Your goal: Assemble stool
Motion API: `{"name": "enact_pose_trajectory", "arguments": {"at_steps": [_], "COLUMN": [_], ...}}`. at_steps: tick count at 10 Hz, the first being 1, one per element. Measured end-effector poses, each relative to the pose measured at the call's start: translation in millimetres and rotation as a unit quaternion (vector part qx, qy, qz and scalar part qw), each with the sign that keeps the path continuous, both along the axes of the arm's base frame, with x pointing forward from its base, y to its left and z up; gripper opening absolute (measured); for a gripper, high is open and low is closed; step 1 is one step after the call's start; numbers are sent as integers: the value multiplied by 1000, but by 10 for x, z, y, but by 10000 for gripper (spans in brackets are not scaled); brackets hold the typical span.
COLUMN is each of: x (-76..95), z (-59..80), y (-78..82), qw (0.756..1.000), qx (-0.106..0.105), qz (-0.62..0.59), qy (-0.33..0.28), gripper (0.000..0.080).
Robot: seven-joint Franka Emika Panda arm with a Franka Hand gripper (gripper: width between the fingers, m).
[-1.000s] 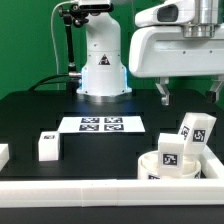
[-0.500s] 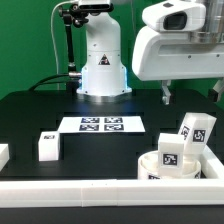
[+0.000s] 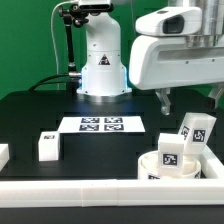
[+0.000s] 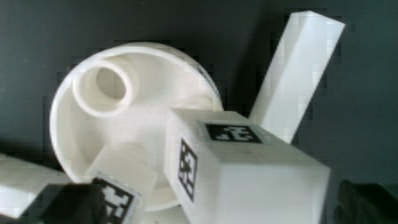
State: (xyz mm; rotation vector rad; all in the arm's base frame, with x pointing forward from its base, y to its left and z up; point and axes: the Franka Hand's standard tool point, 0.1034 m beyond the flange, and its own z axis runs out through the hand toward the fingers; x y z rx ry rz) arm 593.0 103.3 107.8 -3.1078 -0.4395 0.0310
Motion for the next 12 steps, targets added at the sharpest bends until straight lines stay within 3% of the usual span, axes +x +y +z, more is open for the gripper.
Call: {"name": "enact_pose_trajectory", "arguments": {"at_steps": [3, 6, 8, 12], "x": [3, 3, 6, 57], "z": [-1, 9, 46, 59], "y": [-12, -24, 30, -105], "qw": [1000, 992, 978, 929], "qx": [-1, -11, -18, -36], "qz": [7, 122, 209, 368], "qy": [0, 0, -1, 1], "gripper": [649, 649, 649, 649]}}
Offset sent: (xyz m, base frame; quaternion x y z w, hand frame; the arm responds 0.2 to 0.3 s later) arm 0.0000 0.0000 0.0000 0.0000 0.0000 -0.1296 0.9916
